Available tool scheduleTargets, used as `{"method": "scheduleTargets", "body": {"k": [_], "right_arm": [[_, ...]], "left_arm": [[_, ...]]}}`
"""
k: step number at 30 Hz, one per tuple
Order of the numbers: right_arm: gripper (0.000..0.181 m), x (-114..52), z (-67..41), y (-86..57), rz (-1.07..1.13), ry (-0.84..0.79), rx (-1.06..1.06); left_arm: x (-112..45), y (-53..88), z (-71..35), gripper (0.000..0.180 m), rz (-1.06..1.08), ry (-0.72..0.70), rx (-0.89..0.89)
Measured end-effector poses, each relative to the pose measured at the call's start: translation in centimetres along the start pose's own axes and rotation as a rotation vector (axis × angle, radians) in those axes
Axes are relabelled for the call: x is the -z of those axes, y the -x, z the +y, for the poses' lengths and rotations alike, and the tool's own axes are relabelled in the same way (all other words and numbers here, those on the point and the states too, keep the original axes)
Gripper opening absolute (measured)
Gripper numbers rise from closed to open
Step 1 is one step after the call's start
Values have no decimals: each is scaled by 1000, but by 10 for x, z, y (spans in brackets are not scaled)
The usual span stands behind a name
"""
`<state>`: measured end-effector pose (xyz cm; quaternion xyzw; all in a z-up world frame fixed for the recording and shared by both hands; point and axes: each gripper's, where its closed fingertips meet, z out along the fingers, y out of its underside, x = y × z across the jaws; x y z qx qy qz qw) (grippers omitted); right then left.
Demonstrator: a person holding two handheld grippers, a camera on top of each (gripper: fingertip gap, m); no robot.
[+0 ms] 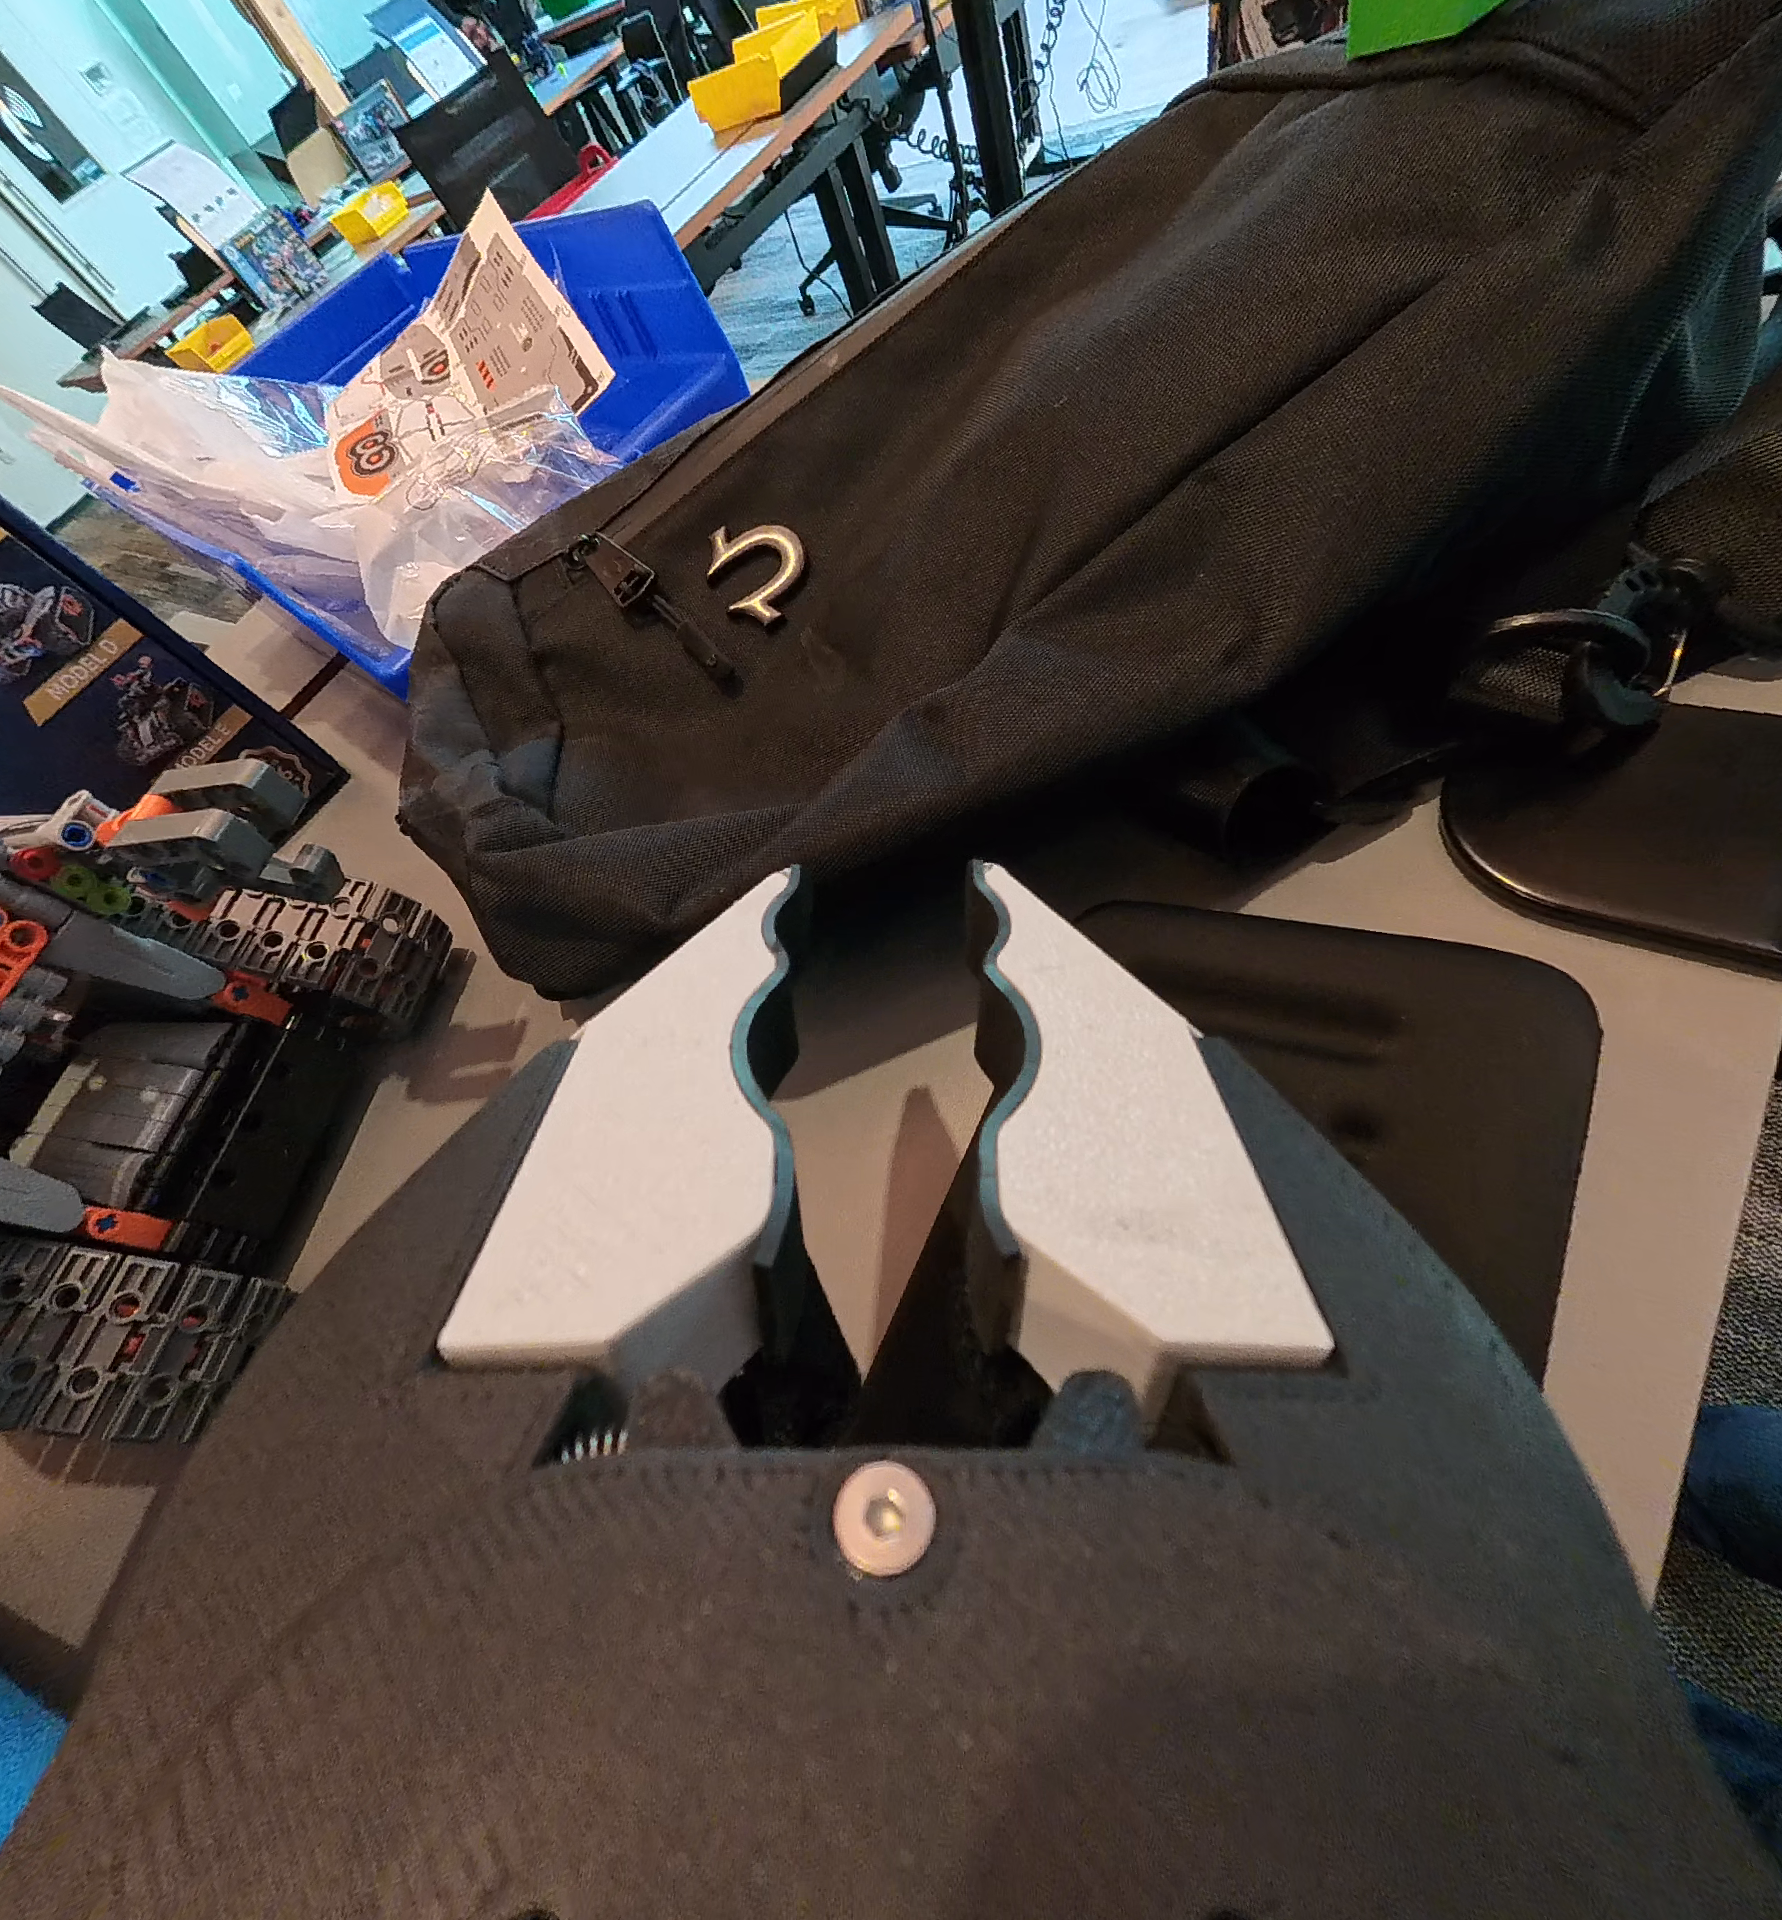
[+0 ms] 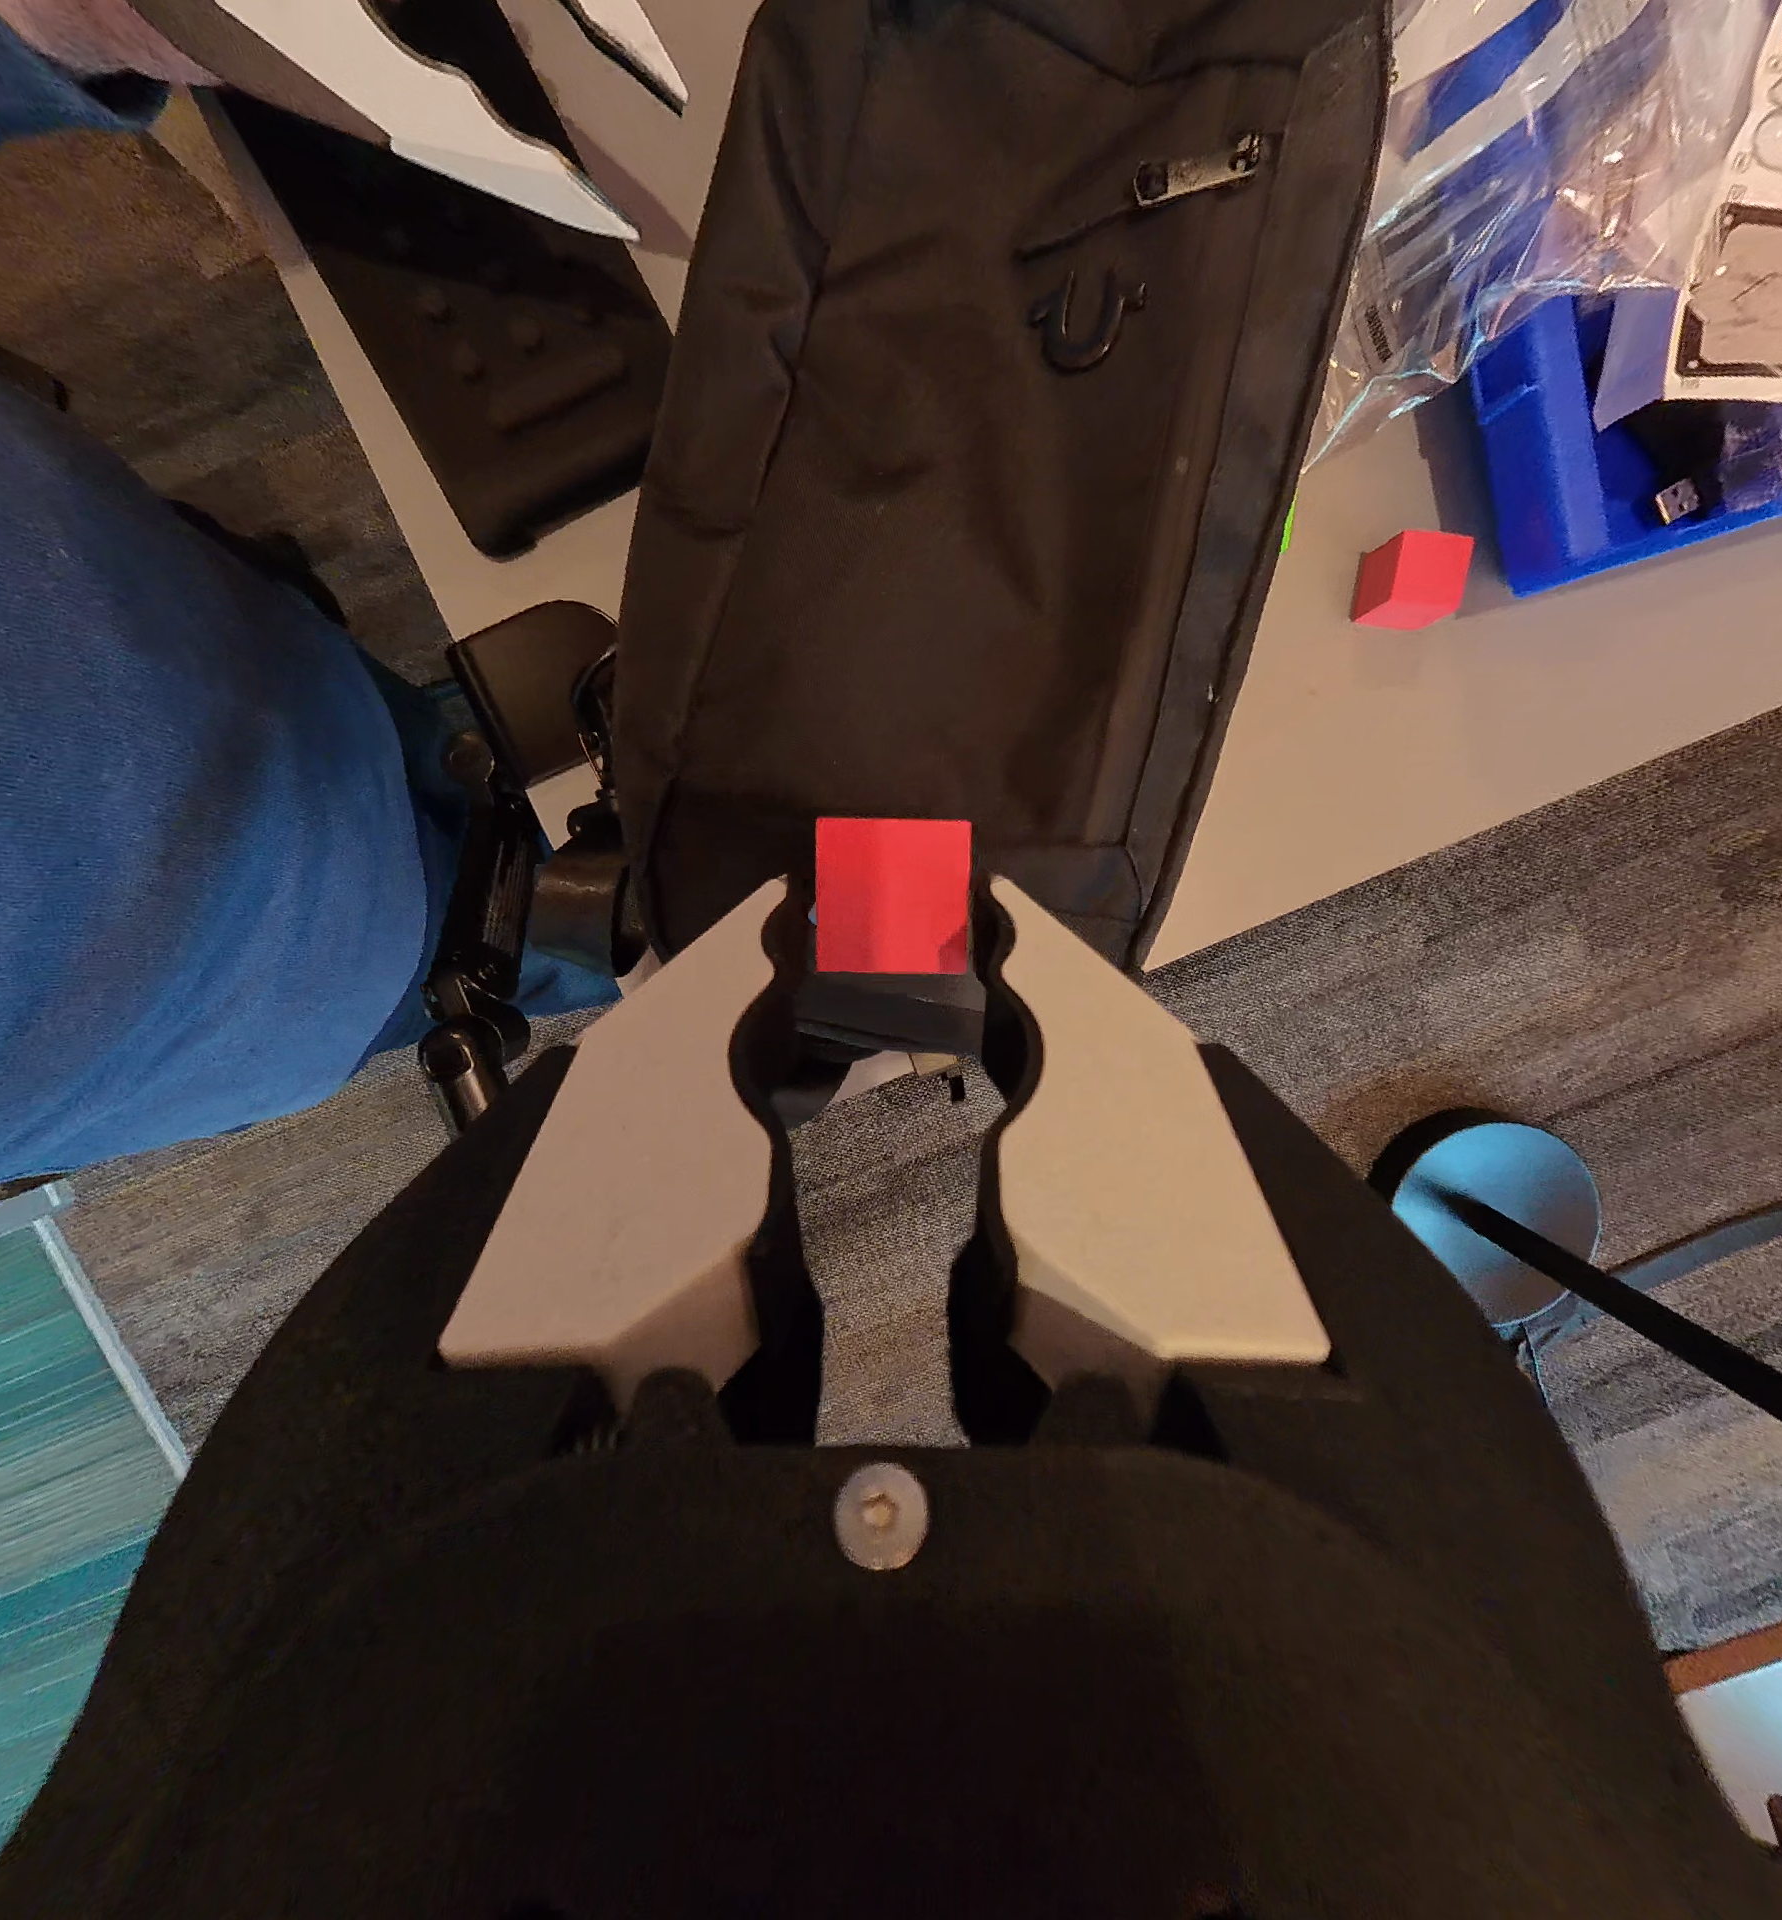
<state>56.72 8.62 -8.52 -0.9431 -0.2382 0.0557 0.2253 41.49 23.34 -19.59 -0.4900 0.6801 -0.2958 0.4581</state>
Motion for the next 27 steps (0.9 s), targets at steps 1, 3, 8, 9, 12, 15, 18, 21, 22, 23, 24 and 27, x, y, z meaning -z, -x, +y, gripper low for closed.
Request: {"method": "scheduleTargets", "body": {"k": [1, 3, 8, 9, 12, 15, 18, 21, 22, 23, 24, 27], "right_arm": [[35, 0, 0, 0, -3, -4, -4], [39, 3, -4, 0, -9, -25, -7], [48, 29, -24, -7, -26, -172, -18], [46, 37, -30, -14, -33, -226, -35], [44, 45, -40, -55, 14, -325, -93], [45, 17, -41, -103, 70, -317, -130], [49, -41, -32, -135, 87, -201, -116], [49, -96, -33, -156, 100, -157, -89], [49, -112, -33, -162, 111, -146, -80], [49, -126, -33, -169, 123, -134, -74], [49, -139, -32, -175, 142, -123, -64], [49, -170, -30, -185, 152, -87, -30]], "left_arm": [[0, 0, 0, 28, 0, -1, 0], [0, 0, 0, 28, 2, -3, 1], [0, 0, -1, 28, 1, -3, 1], [0, 0, -1, 28, 0, -4, 1], [0, 0, -1, 28, -2, -3, -1], [0, 1, 0, 28, -7, 3, -3], [-1, 2, 1, 29, -14, 10, -1], [-2, 3, 2, 28, -21, 17, 4], [-1, 3, 2, 28, -23, 15, 4], [-1, 4, 2, 27, -25, 14, 7], [-2, 4, 2, 27, -26, 16, 9], [-2, 5, 4, 27, -31, 24, 9]]}}
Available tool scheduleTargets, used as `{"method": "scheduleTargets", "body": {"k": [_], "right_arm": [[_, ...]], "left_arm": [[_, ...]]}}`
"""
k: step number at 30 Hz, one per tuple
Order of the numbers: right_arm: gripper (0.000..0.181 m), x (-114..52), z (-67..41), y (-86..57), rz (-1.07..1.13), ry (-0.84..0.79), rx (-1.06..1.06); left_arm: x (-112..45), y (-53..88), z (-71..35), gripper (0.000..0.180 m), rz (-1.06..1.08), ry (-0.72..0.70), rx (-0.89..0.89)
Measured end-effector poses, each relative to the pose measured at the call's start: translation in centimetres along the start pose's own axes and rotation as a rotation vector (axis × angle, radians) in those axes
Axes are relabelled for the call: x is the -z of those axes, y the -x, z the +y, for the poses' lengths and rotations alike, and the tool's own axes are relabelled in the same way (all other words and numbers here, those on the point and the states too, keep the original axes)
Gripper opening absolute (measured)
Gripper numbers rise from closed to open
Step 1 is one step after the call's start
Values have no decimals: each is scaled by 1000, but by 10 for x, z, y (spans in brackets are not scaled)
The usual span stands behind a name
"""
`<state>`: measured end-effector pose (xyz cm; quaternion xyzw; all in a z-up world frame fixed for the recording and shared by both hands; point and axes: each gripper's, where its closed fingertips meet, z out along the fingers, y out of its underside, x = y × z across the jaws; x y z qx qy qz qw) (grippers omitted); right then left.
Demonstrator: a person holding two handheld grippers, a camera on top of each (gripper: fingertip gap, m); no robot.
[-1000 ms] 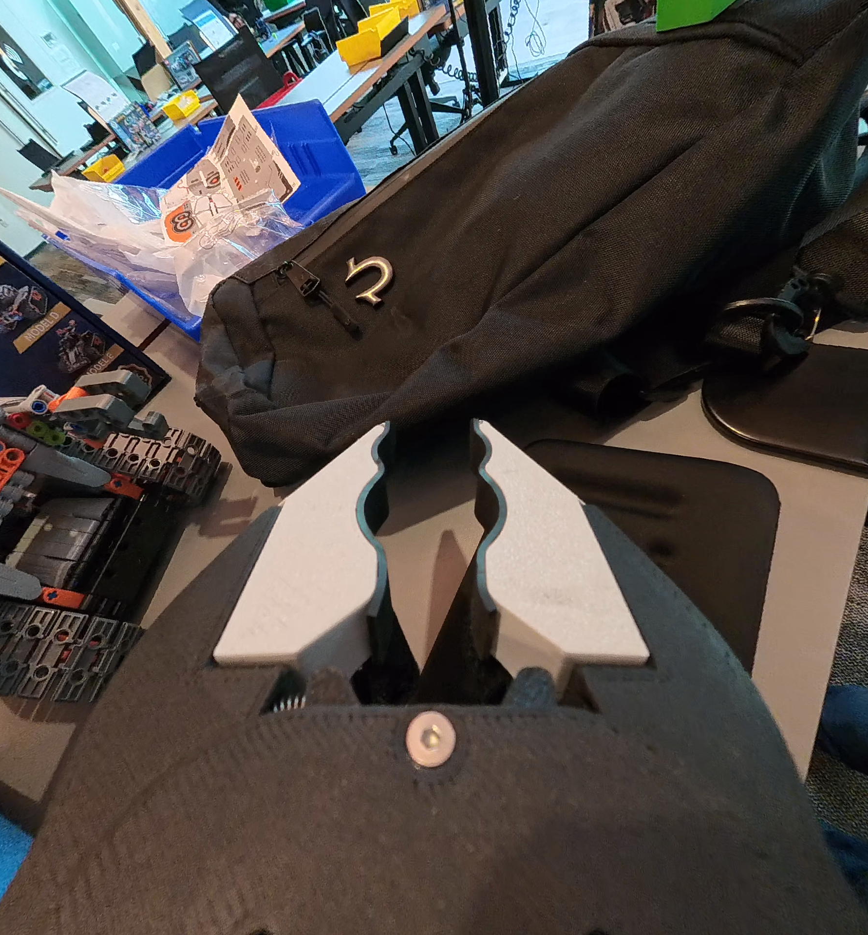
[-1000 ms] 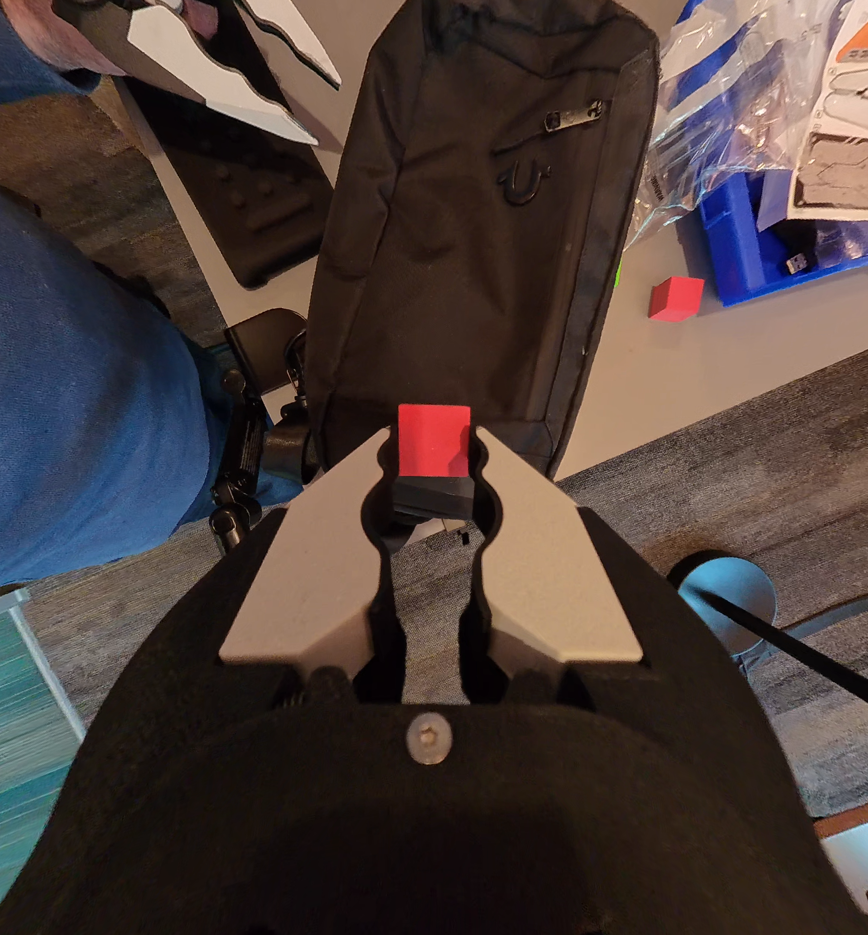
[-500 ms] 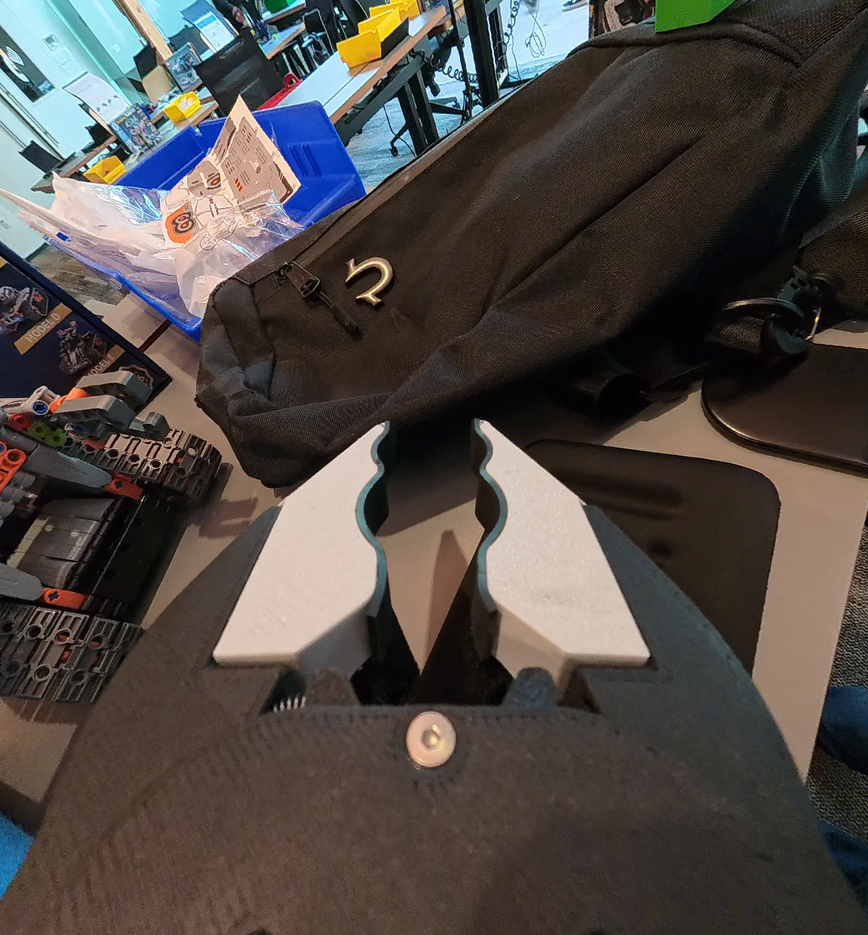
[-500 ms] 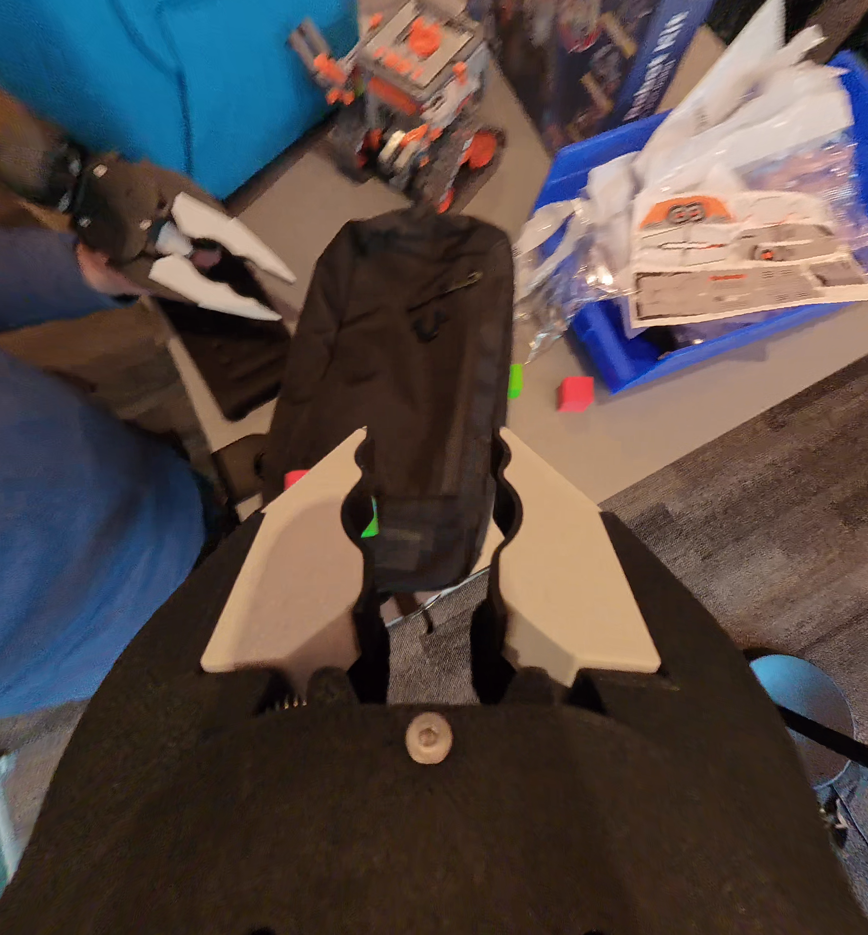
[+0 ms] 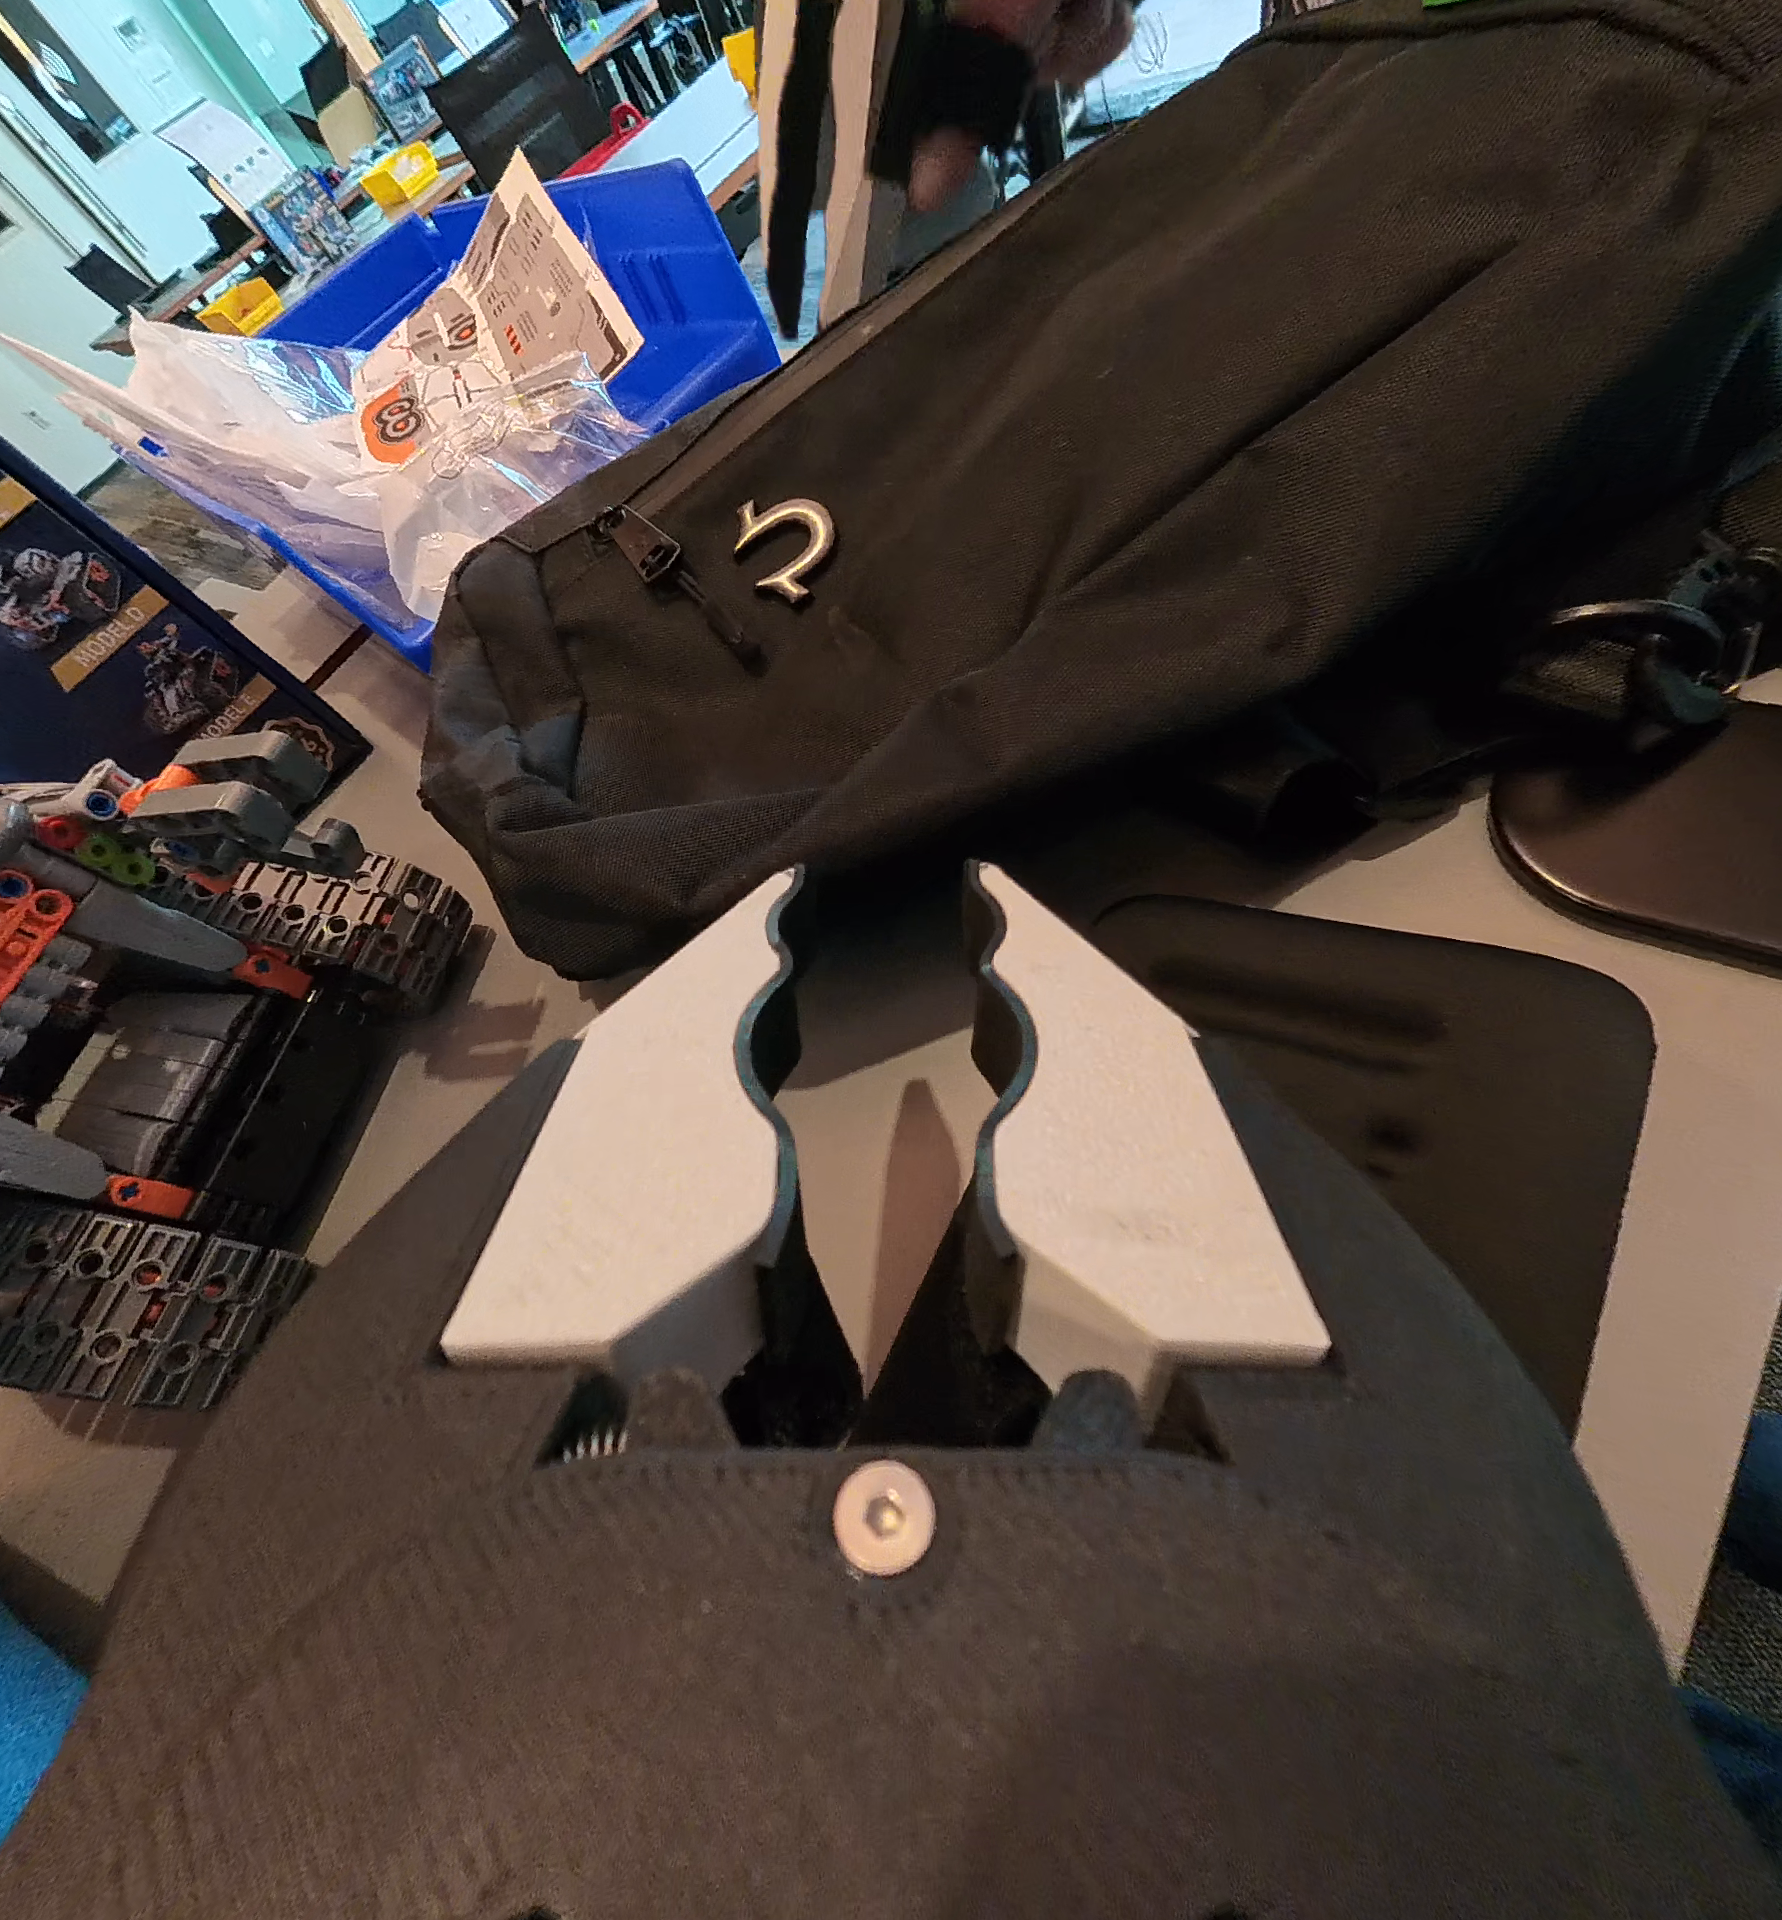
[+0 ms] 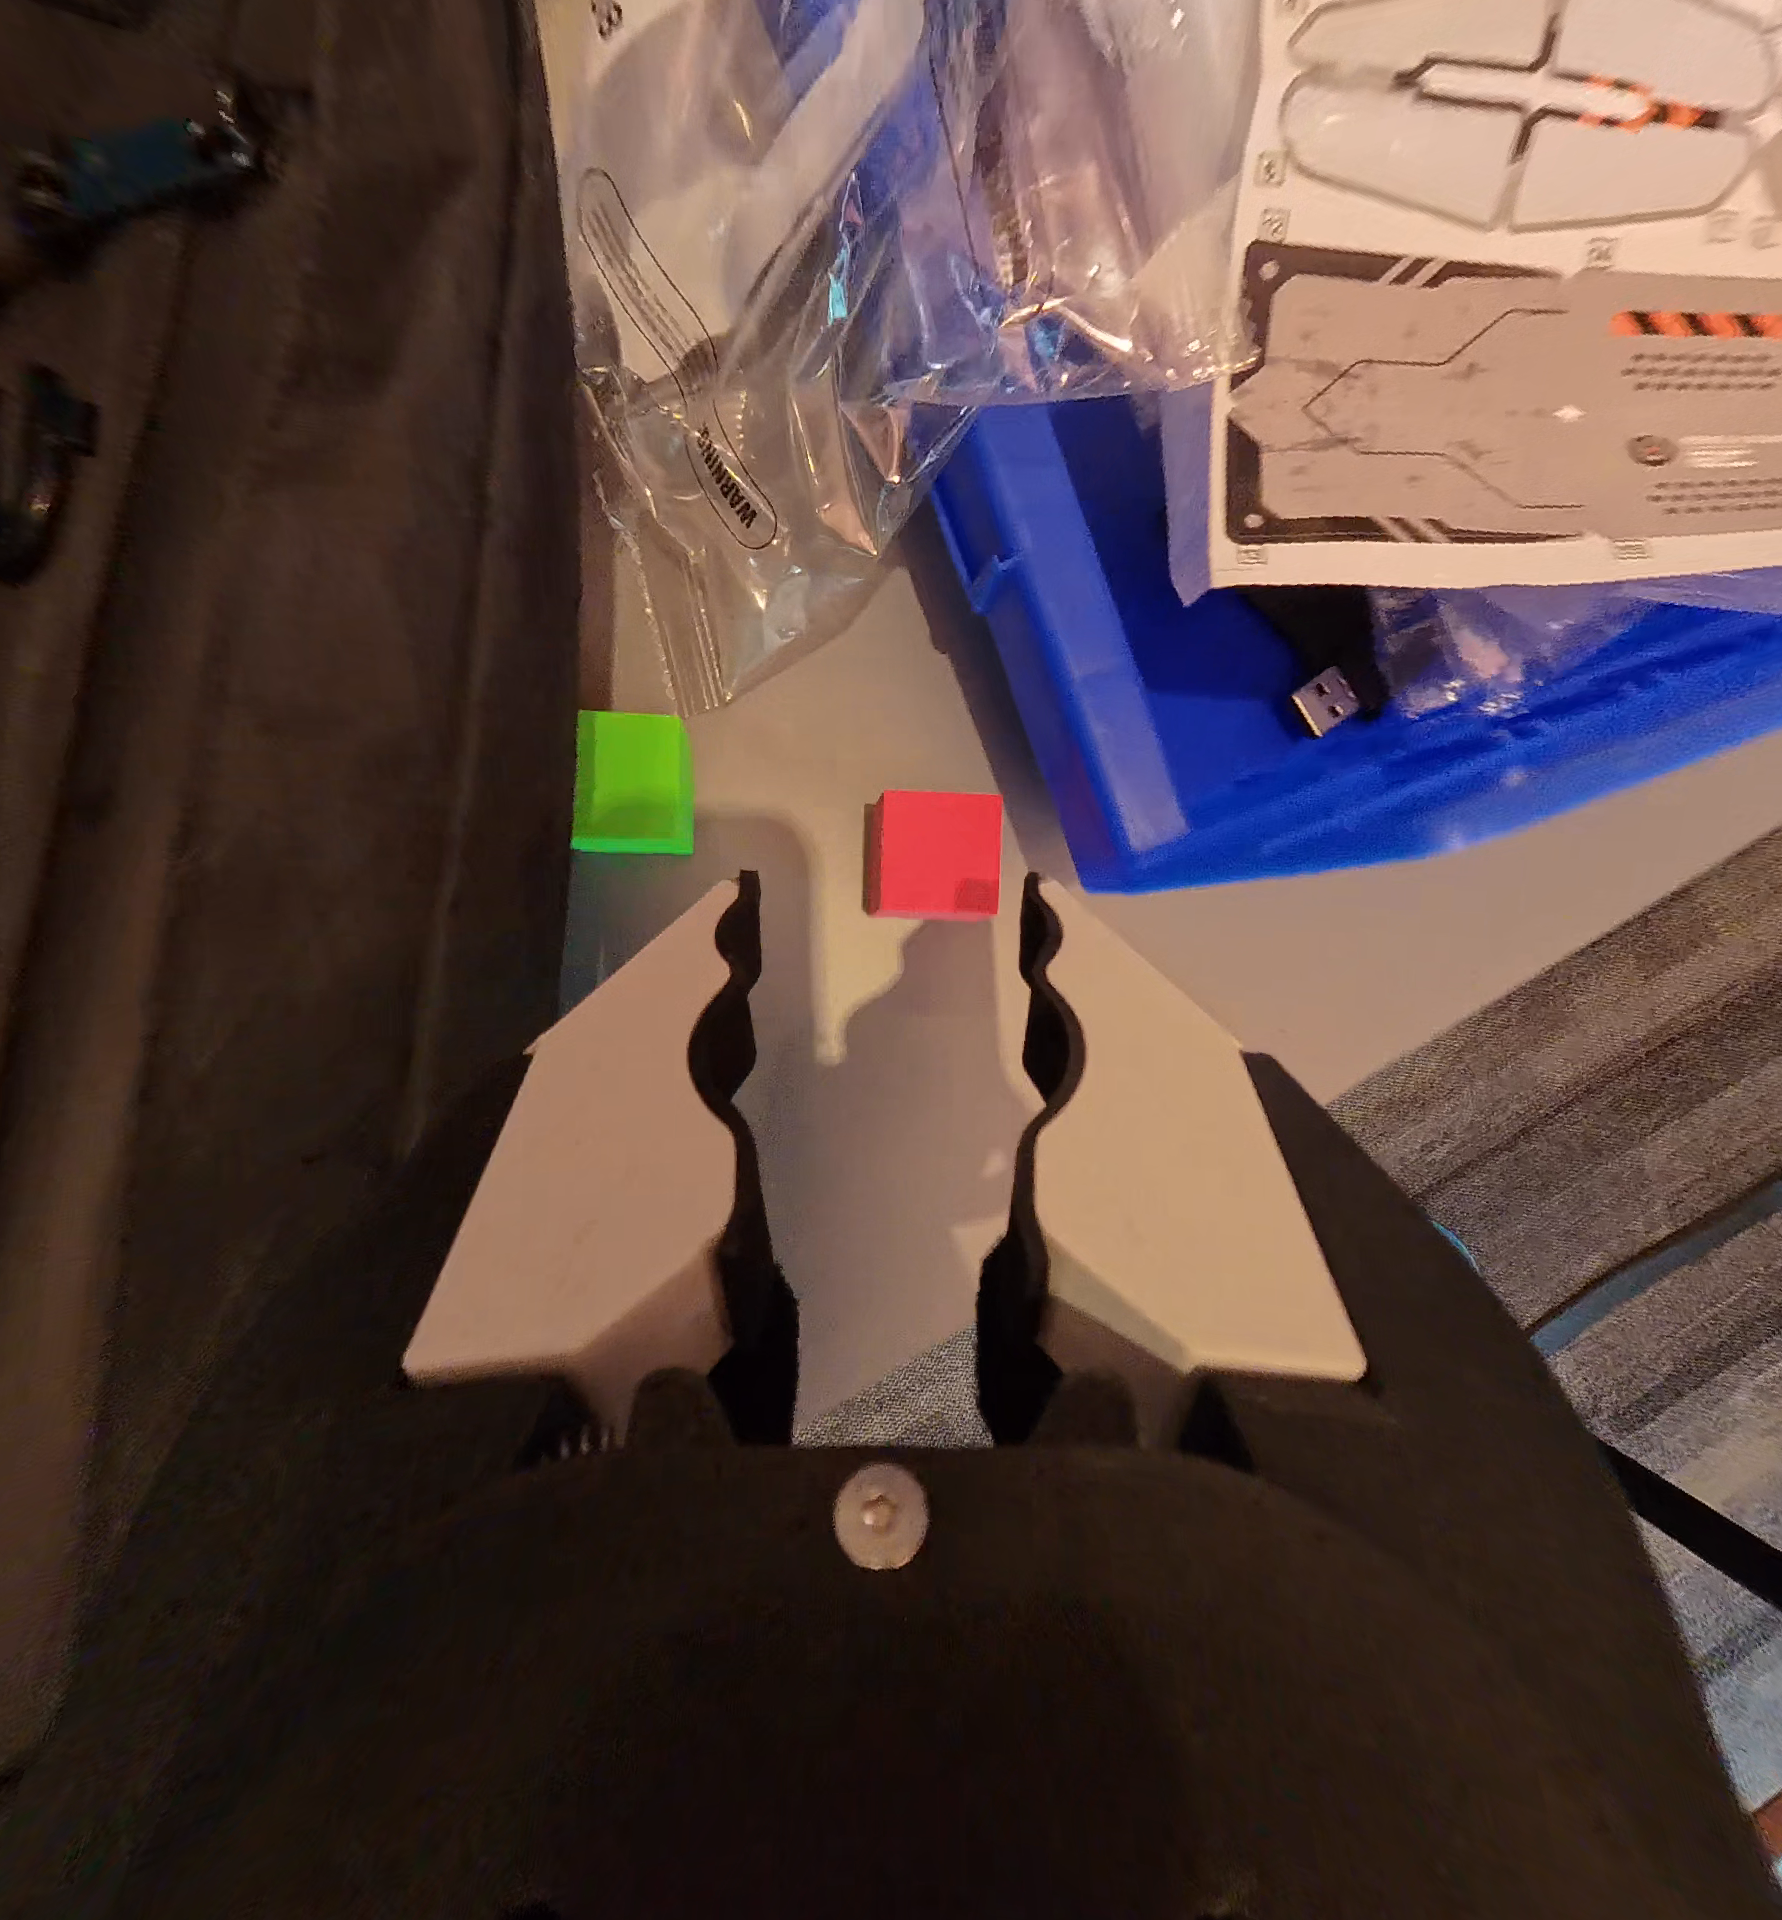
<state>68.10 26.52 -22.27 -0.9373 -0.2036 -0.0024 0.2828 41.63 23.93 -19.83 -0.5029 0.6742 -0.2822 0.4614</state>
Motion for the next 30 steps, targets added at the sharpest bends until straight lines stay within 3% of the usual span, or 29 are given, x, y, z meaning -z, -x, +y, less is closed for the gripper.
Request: {"method": "scheduleTargets", "body": {"k": [4, 7, 16, 24, 30], "right_arm": [[45, -25, 5, -7, 18, 28, 7], [26, -34, 8, -8, 13, 27, 1], [26, 74, -34, 19, -82, -133, -3], [26, 234, -34, 77, -67, -133, 43], [26, 258, -17, 129, -112, -53, 30]], "left_arm": [[-1, 1, 1, 26, -3, 6, 3], [-1, 2, 2, 26, -5, 10, 7], [-2, 2, 2, 26, -4, 14, 8], [-3, 0, 3, 27, 10, 18, 10], [-3, -2, 3, 28, 18, 19, 1]]}}
